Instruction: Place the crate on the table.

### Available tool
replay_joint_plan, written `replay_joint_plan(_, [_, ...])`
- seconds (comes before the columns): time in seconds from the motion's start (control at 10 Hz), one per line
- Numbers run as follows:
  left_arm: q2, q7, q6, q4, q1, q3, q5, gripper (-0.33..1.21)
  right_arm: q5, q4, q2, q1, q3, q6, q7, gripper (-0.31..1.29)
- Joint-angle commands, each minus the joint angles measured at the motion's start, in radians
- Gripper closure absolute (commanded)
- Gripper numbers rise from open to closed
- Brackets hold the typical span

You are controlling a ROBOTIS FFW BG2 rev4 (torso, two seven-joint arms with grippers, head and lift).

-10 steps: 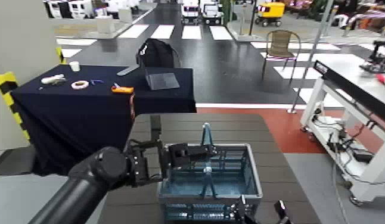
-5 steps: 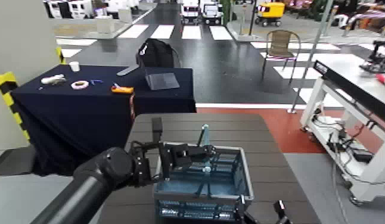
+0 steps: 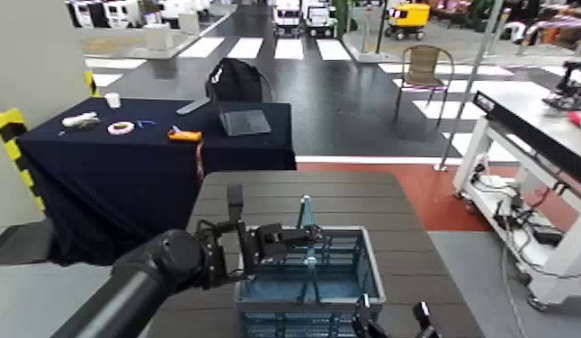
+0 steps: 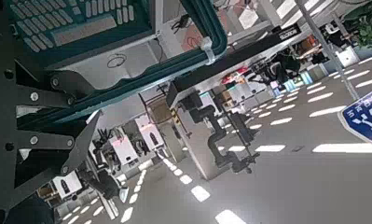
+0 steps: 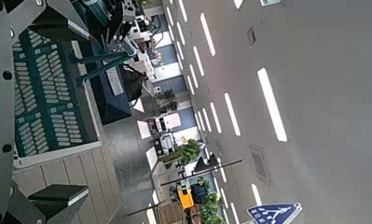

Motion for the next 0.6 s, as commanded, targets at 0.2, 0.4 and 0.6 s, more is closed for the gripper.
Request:
replay_joint_plan(0.2, [-0.006, 0.000, -0.021, 0.021, -0.001, -0.019, 0.000, 0.71, -0.003, 0.002, -0.002, 0.000, -0.002, -0.006, 0.000, 0.14])
replay_joint_plan(0.4, [-0.005, 0.005, -0.061, 0.010, 0.002, -0.013, -0.020, 0.35, -0.004, 0.000, -0.002, 0.003, -0.007, -0.006, 0.000, 0.14])
replay_joint_plan(0.6, [0.001, 0.008, -0.072, -0.025, 0.014, 0.013, -0.035, 0.11, -0.006, -0.001, -0.003, 0.005, -0.009, -0.006, 0.000, 0.14])
